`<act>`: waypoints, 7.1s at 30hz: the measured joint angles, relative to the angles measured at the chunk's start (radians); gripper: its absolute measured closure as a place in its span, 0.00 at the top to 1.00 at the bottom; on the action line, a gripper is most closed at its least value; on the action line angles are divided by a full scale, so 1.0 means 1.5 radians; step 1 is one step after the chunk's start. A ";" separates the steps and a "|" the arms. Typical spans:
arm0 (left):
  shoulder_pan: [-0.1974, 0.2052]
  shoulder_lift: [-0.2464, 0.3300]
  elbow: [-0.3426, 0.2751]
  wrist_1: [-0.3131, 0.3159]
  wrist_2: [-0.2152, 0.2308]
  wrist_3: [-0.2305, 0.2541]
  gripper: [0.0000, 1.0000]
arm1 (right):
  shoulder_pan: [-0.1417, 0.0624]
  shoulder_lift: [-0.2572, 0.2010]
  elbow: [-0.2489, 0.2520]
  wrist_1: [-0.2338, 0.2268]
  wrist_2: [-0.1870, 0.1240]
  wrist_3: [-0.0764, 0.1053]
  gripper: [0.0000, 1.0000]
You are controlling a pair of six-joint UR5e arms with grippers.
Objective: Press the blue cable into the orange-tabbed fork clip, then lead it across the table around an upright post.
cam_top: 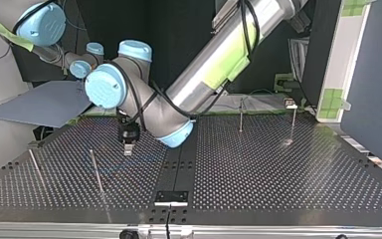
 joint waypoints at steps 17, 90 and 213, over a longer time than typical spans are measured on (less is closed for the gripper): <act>-0.010 0.007 0.003 -0.008 0.100 0.115 1.00 | 0.000 0.000 0.000 0.000 -0.004 0.002 0.00; -0.014 0.021 0.052 -0.097 -0.011 0.222 1.00 | 0.002 0.000 -0.004 0.011 -0.022 0.009 0.00; 0.050 0.317 -0.710 0.643 -0.024 -0.003 1.00 | 0.017 0.000 -0.005 0.011 -0.034 0.005 0.00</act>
